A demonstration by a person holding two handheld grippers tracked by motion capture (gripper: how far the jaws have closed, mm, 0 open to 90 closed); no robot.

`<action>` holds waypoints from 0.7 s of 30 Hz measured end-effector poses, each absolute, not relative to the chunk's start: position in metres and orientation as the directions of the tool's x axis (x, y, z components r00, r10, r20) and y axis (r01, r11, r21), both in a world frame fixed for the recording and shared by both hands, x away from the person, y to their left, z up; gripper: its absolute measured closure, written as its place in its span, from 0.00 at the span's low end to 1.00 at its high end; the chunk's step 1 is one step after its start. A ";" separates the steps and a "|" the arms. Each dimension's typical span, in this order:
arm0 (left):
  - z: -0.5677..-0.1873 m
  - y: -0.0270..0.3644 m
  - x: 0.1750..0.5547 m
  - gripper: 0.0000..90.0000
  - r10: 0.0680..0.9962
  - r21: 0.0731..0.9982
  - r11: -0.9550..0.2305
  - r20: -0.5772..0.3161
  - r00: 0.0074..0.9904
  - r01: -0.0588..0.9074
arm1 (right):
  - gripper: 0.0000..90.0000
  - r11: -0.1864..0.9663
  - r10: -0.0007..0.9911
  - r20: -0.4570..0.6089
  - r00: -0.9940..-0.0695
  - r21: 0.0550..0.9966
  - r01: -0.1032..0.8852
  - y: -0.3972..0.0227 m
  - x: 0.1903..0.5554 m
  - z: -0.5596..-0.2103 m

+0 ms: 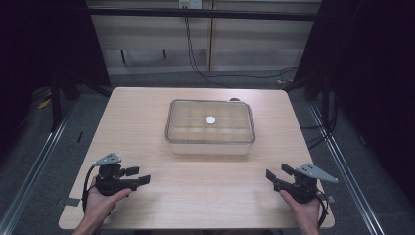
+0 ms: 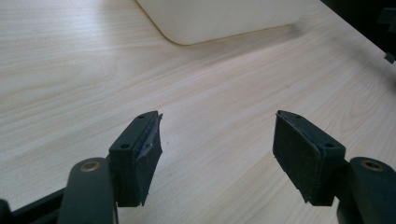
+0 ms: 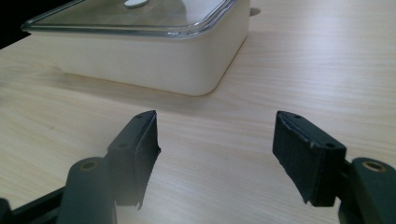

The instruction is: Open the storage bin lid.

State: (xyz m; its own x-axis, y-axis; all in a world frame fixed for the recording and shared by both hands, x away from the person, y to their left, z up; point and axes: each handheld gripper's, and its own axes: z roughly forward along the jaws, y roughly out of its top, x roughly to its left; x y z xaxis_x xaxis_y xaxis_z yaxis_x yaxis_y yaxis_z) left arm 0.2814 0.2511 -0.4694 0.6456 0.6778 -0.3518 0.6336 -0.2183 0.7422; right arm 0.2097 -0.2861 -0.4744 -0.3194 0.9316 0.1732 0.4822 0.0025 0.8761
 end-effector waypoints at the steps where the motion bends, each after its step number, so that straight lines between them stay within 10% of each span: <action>1: -0.470 0.251 0.282 0.36 0.680 0.743 -0.219 -0.348 0.645 0.632 | 0.36 0.006 0.928 0.179 -0.328 0.870 0.492 -0.285 0.211 -0.475; 21: -0.471 0.247 0.281 0.35 0.691 0.738 -0.255 -0.313 0.651 0.625 | 0.38 0.011 0.876 0.285 -0.389 0.794 0.607 -0.282 0.219 -0.477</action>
State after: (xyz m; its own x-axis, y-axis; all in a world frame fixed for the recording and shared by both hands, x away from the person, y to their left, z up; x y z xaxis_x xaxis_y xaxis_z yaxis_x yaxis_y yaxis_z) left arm 0.2812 0.2469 -0.4709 0.6514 0.6911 -0.3133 0.6250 -0.2546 0.7379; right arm 0.2191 -0.2819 -0.4768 -0.3889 0.8763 0.2846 0.6072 0.0115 0.7944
